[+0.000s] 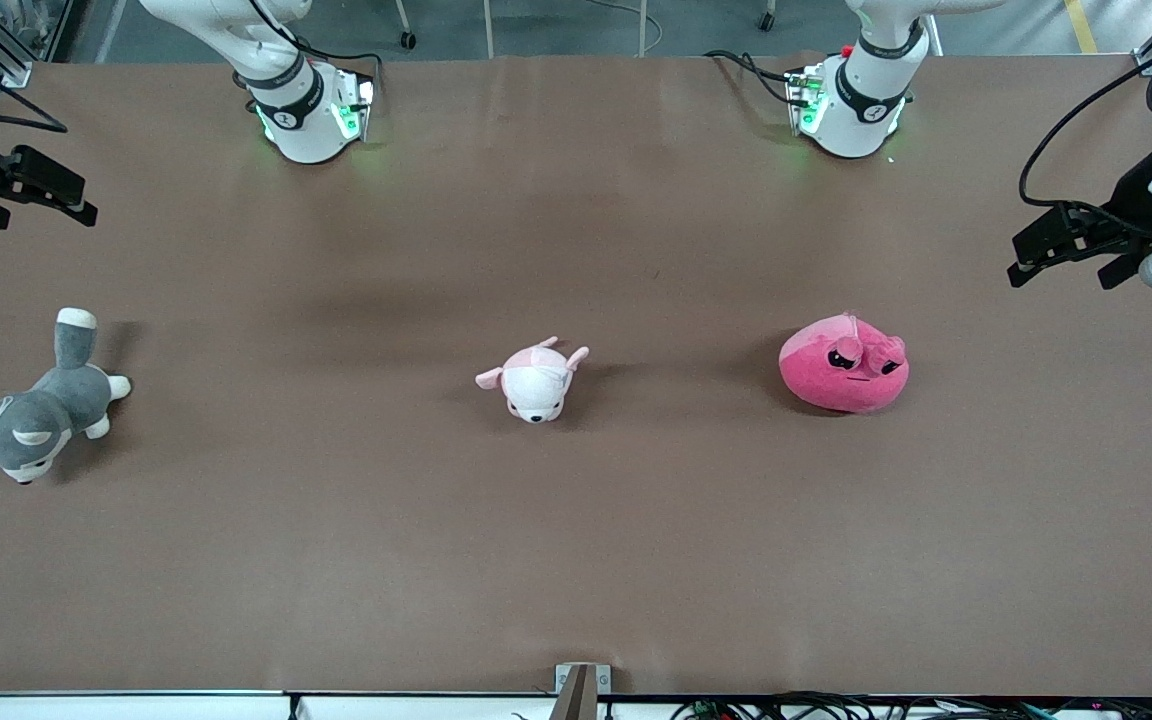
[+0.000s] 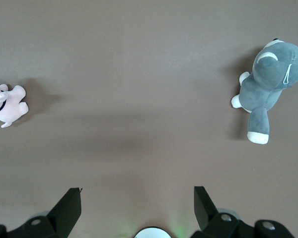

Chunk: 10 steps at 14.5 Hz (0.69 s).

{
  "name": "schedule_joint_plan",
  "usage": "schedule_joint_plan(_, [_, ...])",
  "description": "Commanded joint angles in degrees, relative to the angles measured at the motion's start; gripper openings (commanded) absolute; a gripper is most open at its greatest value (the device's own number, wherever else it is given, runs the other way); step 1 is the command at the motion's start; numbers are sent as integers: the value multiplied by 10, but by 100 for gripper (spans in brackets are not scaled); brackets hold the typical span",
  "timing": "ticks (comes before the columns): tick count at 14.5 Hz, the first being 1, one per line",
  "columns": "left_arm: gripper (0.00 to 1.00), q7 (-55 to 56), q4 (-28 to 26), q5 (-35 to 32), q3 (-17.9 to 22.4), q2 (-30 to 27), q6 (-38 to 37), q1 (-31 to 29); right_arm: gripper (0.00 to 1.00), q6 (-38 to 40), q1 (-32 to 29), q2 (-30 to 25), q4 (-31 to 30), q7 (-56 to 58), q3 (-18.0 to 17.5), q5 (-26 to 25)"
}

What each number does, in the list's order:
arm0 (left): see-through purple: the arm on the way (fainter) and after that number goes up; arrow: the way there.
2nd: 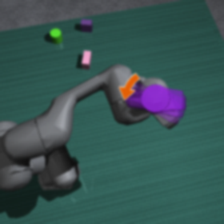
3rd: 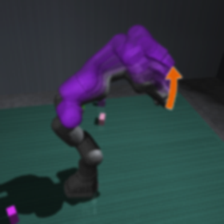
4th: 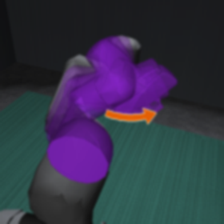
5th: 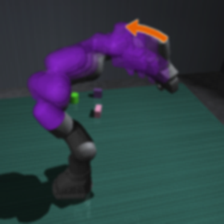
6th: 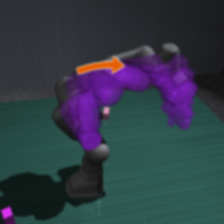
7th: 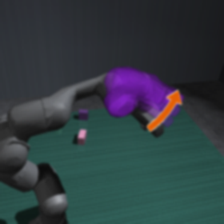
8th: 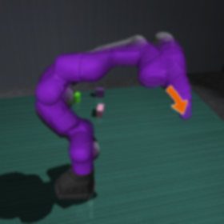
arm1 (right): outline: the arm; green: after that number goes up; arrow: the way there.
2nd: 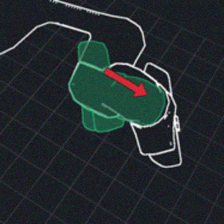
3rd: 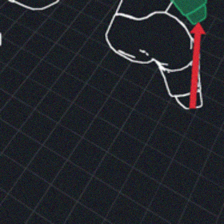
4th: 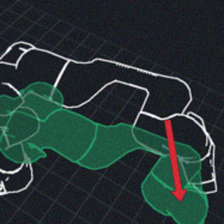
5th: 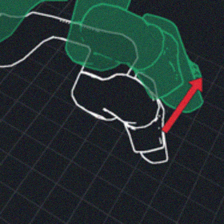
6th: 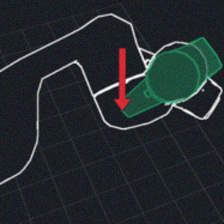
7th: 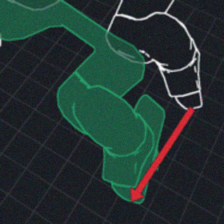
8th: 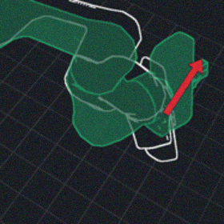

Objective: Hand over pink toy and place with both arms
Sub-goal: 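Move the left gripper toward the large pink plush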

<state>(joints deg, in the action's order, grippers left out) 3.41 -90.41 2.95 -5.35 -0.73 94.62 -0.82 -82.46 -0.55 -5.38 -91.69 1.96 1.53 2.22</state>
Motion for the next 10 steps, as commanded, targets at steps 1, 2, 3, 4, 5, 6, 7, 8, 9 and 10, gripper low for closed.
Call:
schedule_joint_plan(1, [100, -2, 11, -11, 0, 6, -1, -2, 100, -1, -7, -11, -12, 6, -2, 9])
schedule_joint_plan(2, [100, -2, 12, -11, 0, 6, -1, -3, 100, -1, -6, -11, -12, 6, -2, 9])
schedule_joint_plan(3, [100, 0, 12, -11, 0, 6, -1, -3, 100, -1, -6, -11, -12, 6, -2, 9])
schedule_joint_plan(4, [100, 2, 12, -11, 0, 7, -1, -2, 100, -1, -6, -11, -12, 6, -2, 9])
schedule_joint_plan(5, [100, 2, 13, -11, 0, 18, -1, -2, 100, -2, -6, -11, -12, 6, -2, 9])
schedule_joint_plan(6, [100, 1, 13, -12, -1, 25, -1, -2, 100, -1, -6, -11, -13, 6, -2, 9])
schedule_joint_plan(7, [100, 0, 12, -12, -1, 27, -1, -1, 100, -1, -7, -11, -13, 6, -2, 9])
schedule_joint_plan(8, [100, -1, 13, -12, -1, 38, -1, -2, 100, -2, -7, -11, -12, 6, -2, 9])
schedule_joint_plan(9, [100, -3, 13, -12, -1, 55, -1, -2, 100, -2, -7, -10, -11, 7, -2, 9])
schedule_joint_plan(10, [100, 1, 13, -11, -1, 73, -1, -1, 100, 0, -6, -9, -8, 12, -2, 9])
